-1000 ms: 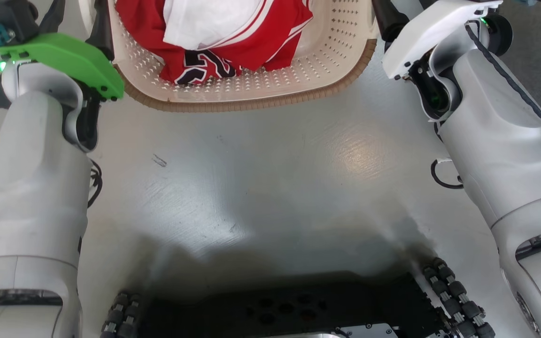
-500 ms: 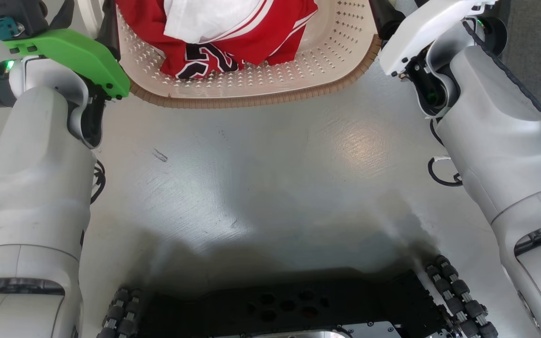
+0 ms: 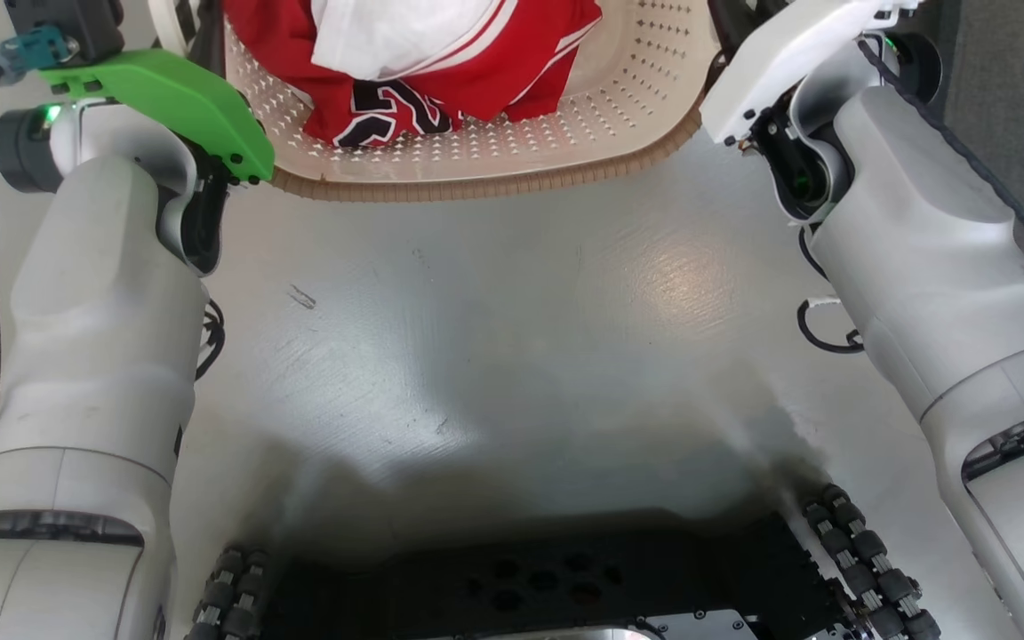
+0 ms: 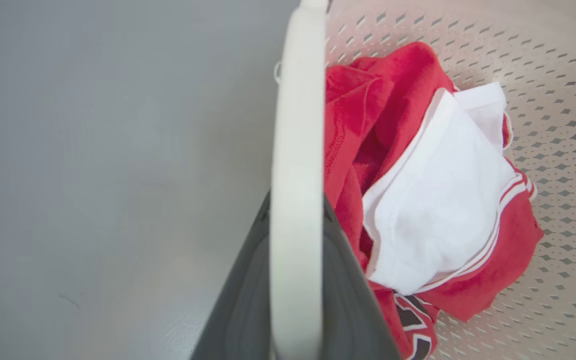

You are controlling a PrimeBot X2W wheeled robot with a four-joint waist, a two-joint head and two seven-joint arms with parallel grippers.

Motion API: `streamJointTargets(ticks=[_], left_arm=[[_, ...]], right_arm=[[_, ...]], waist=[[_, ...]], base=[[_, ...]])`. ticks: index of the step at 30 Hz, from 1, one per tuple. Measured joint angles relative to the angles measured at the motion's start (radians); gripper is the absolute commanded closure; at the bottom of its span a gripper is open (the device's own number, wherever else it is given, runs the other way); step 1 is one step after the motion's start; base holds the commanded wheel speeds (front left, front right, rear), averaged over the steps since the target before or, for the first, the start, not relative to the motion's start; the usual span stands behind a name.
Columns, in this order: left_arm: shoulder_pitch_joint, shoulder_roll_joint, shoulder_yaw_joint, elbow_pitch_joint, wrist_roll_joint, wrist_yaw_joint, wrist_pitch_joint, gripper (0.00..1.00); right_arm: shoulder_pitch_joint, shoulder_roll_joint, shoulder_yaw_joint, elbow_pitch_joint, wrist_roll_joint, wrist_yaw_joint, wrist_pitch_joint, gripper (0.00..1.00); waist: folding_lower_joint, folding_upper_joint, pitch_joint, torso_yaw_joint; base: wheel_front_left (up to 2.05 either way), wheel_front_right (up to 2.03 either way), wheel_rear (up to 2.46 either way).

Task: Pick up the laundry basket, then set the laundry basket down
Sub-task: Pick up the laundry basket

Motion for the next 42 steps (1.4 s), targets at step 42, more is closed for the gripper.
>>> streamJointTargets(ticks=[42], left_arm=[[0.202,-0.023,-0.115,0.137,-0.144,-0.001,0.042,1.00]], right_arm=[[0.213,0.013,0.174,0.106,0.176,0.001,0.046,1.00]], waist=[[0.0000,0.0000,-0.428,-0.015]], base=[[0.00,0.00,0.00]])
